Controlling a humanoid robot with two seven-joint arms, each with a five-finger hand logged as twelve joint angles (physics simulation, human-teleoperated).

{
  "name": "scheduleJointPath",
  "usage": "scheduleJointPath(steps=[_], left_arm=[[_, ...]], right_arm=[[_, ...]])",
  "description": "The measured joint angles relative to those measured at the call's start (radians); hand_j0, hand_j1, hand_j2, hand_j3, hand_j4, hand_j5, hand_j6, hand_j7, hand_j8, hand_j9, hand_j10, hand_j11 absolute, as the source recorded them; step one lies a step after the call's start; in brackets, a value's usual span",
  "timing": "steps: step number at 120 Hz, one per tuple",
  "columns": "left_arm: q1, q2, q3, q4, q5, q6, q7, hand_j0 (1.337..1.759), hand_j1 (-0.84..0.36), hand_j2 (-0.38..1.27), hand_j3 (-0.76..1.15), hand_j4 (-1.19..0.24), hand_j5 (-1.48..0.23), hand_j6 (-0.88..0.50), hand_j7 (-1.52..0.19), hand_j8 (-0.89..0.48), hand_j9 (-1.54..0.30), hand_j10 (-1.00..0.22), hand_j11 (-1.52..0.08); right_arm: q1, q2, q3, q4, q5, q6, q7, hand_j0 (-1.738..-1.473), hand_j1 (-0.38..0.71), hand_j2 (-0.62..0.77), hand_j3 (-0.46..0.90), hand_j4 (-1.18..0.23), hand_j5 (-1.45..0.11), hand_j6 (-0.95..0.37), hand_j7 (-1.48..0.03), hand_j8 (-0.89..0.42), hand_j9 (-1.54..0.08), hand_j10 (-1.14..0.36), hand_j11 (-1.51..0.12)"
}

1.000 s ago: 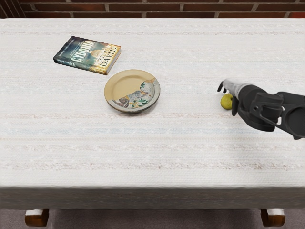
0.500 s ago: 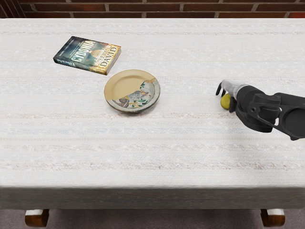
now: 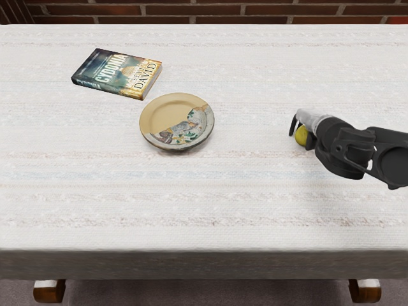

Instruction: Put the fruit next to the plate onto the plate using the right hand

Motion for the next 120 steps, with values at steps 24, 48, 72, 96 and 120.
scheduleJointPath(steps=[24, 48, 72, 96, 120], left_arm=[[0.0, 0.0, 0.0, 0.0, 0.0, 0.0, 0.0, 1.658, 0.32, 0.0, 0.0, -0.02, -0.03, -0.02, -0.03, -0.02, -0.03, -0.02, -0.03], [0.0, 0.0, 0.0, 0.0, 0.0, 0.0, 0.0, 1.658, 0.32, 0.0, 0.0, -0.02, -0.03, -0.02, -0.03, -0.02, -0.03, -0.02, -0.03], [0.0, 0.0, 0.0, 0.0, 0.0, 0.0, 0.0, 1.658, 0.32, 0.0, 0.0, -0.02, -0.03, -0.02, -0.03, -0.02, -0.03, -0.02, -0.03], [0.0, 0.0, 0.0, 0.0, 0.0, 0.0, 0.0, 1.658, 0.32, 0.0, 0.0, -0.02, -0.03, -0.02, -0.03, -0.02, -0.03, -0.02, -0.03], [0.0, 0.0, 0.0, 0.0, 0.0, 0.0, 0.0, 1.658, 0.32, 0.0, 0.0, -0.02, -0.03, -0.02, -0.03, -0.02, -0.03, -0.02, -0.03]], right_arm=[[0.0, 0.0, 0.007, 0.0, 0.009, 0.001, 0.001, -1.649, 0.31, 0.14, -0.01, -0.73, -0.94, -0.4, -0.95, -0.31, -0.96, -0.6, -0.97], [0.007, -0.002, 0.018, -0.002, 0.011, 0.003, 0.001, -1.65, 0.32, 0.28, 0.0, -0.79, -1.06, -0.37, -1.04, -0.28, -1.08, -0.6, -1.1], [0.04, 0.01, 0.053, -0.001, 0.011, 0.004, 0.001, -1.648, 0.31, 0.25, 0.0, -0.82, -1.1, -0.33, -1.08, -0.26, -1.13, -0.61, -1.17], [0.126, 0.094, 0.086, -0.002, 0.01, 0.001, 0.002, -1.647, 0.25, 0.1, 0.0, -0.83, -1.1, -0.33, -1.09, -0.27, -1.14, -0.65, -1.18], [0.166, 0.192, 0.129, 0.0, 0.012, -0.021, 0.003, -1.646, 0.23, 0.09, 0.0, -0.82, -1.12, -0.34, -1.09, -0.27, -1.15, -0.67, -1.19]])
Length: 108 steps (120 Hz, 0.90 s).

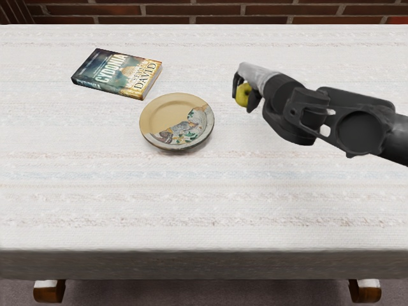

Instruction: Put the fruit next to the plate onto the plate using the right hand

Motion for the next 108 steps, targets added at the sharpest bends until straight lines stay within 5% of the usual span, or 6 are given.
scheduleJointPath(steps=[24, 50, 108], left_arm=[[0.0, 0.0, 0.0, 0.0, 0.0, 0.0, 0.0, 1.658, 0.32, 0.0, 0.0, -0.02, -0.03, -0.02, -0.03, -0.02, -0.03, -0.02, -0.03], [0.0, 0.0, 0.0, 0.0, 0.0, 0.0, 0.0, 1.658, 0.32, 0.0, 0.0, -0.02, -0.03, -0.02, -0.03, -0.02, -0.03, -0.02, -0.03], [0.0, 0.0, 0.0, 0.0, 0.0, 0.0, 0.0, 1.658, 0.32, 0.0, 0.0, -0.02, -0.03, -0.02, -0.03, -0.02, -0.03, -0.02, -0.03]], right_arm=[[0.02, 0.098, 0.008, 0.0, -0.003, -0.064, 0.001, -1.647, 0.23, 0.09, 0.0, -0.81, -1.13, -0.34, -1.09, -0.27, -1.16, -0.67, -1.2], [-0.006, 0.2, 0.001, -0.007, -0.004, -0.204, -0.001, -1.65, 0.31, 0.25, 0.0, -0.76, -1.15, -0.32, -1.09, -0.22, -1.16, -0.64, -1.18], [-0.114, 0.229, -0.009, -0.082, -0.011, -0.281, -0.002, -1.649, 0.31, 0.24, 0.0, -0.77, -1.12, -0.3, -1.07, -0.26, -1.12, -0.66, -1.15]])
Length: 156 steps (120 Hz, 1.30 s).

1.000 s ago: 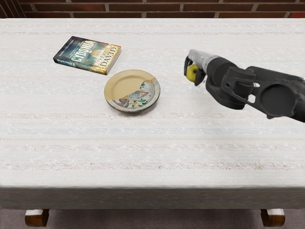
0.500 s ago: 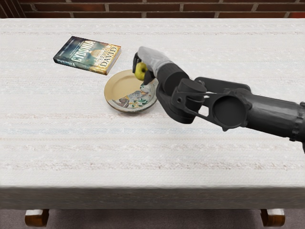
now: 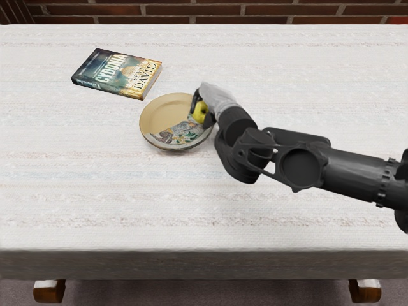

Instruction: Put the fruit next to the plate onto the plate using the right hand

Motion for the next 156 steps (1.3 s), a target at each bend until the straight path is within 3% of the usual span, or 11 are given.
scheduleJointPath(steps=[60, 122, 141, 156], left_arm=[[0.0, 0.0, 0.0, 0.0, 0.0, 0.0, 0.0, 1.658, 0.32, 0.0, 0.0, -0.02, -0.03, -0.02, -0.03, -0.02, -0.03, -0.02, -0.03], [0.0, 0.0, 0.0, 0.0, 0.0, 0.0, 0.0, 1.658, 0.32, 0.0, 0.0, -0.02, -0.03, -0.02, -0.03, -0.02, -0.03, -0.02, -0.03], [0.0, 0.0, 0.0, 0.0, 0.0, 0.0, 0.0, 1.658, 0.32, 0.0, 0.0, -0.02, -0.03, -0.02, -0.03, -0.02, -0.03, -0.02, -0.03], [0.0, 0.0, 0.0, 0.0, 0.0, 0.0, 0.0, 1.658, 0.32, 0.0, 0.0, -0.02, -0.03, -0.02, -0.03, -0.02, -0.03, -0.02, -0.03]], right_arm=[[0.004, 0.016, -0.013, -0.07, -0.003, 0.001, 0.0, -1.65, 0.32, 0.25, 0.0, -0.79, -1.08, -0.32, -1.04, -0.27, -1.09, -0.67, -1.12], [0.04, 0.016, -0.074, -0.068, 0.007, -0.014, 0.0, -1.65, 0.33, 0.27, 0.0, -0.79, -1.07, -0.31, -1.03, -0.27, -1.07, -0.67, -1.09], [0.032, 0.016, -0.073, -0.063, 0.014, -0.016, 0.0, -1.653, 0.35, 0.33, 0.0, -0.76, -1.0, -0.33, -0.97, -0.29, -1.0, -0.69, -1.02], [0.031, 0.016, -0.072, -0.053, 0.015, -0.014, 0.0, -1.654, 0.33, 0.29, 0.0, -0.7, -0.95, -0.36, -0.92, -0.32, -0.95, -0.68, -0.95]])
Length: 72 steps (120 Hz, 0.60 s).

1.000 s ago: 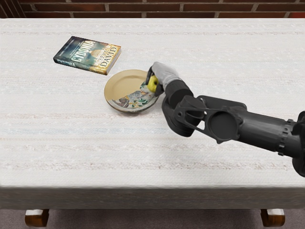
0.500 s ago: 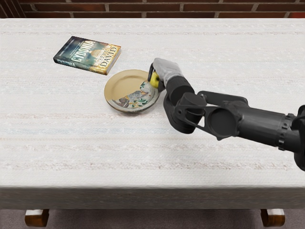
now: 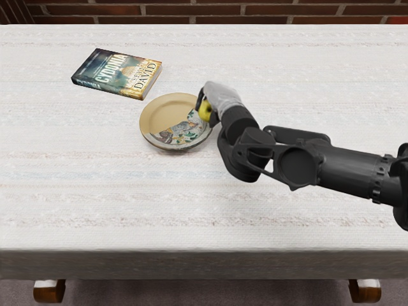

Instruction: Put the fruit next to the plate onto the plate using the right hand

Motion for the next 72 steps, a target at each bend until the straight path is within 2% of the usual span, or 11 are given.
scheduleJointPath(steps=[13, 28, 46, 55, 62, 72], left_arm=[[0.0, 0.0, 0.0, 0.0, 0.0, 0.0, 0.0, 1.658, 0.32, 0.0, 0.0, -0.02, -0.03, -0.02, -0.03, -0.02, -0.03, -0.02, -0.03], [0.0, 0.0, 0.0, 0.0, 0.0, 0.0, 0.0, 1.658, 0.32, 0.0, 0.0, -0.02, -0.03, -0.02, -0.03, -0.02, -0.03, -0.02, -0.03], [0.0, 0.0, 0.0, 0.0, 0.0, 0.0, 0.0, 1.658, 0.32, 0.0, 0.0, -0.02, -0.03, -0.02, -0.03, -0.02, -0.03, -0.02, -0.03], [0.0, 0.0, 0.0, 0.0, 0.0, 0.0, 0.0, 1.658, 0.32, 0.0, 0.0, -0.02, -0.03, -0.02, -0.03, -0.02, -0.03, -0.02, -0.03], [0.0, 0.0, 0.0, 0.0, 0.0, 0.0, 0.0, 1.658, 0.32, 0.0, 0.0, -0.02, -0.03, -0.02, -0.03, -0.02, -0.03, -0.02, -0.03], [0.0, 0.0, 0.0, 0.0, 0.0, 0.0, 0.0, 1.658, 0.32, 0.0, 0.0, -0.02, -0.03, -0.02, -0.03, -0.02, -0.03, -0.02, -0.03]], right_arm=[[0.0, 0.0, 0.023, 0.018, 0.027, -0.007, 0.0, -1.656, 0.05, 0.17, 0.0, -0.42, -0.56, -0.21, -0.54, -0.19, -0.56, -0.41, -0.56], [0.001, 0.0, 0.035, 0.024, 0.05, -0.009, 0.0, -1.657, -0.13, 0.09, 0.0, -0.23, -0.3, -0.12, -0.29, -0.1, -0.3, -0.22, -0.31], [0.007, 0.0, 0.067, 0.036, 0.143, 0.03, 0.0, -1.657, -0.25, 0.05, 0.0, -0.11, -0.15, -0.06, -0.14, -0.05, -0.15, -0.11, -0.15], [0.01, -0.006, 0.171, 0.098, 0.214, 0.156, 0.0, -1.658, -0.28, 0.03, 0.0, -0.08, -0.1, -0.04, -0.1, -0.04, -0.1, -0.07, -0.1], [0.01, -0.069, 0.235, 0.166, 0.296, 0.26, 0.0, -1.658, -0.3, 0.02, 0.0, -0.06, -0.08, -0.03, -0.07, -0.03, -0.08, -0.06, -0.08], [0.005, -0.206, 0.335, 0.248, 0.412, 0.427, 0.0, -1.658, -0.31, 0.02, 0.0, -0.04, -0.05, -0.02, -0.05, -0.02, -0.05, -0.04, -0.05]])
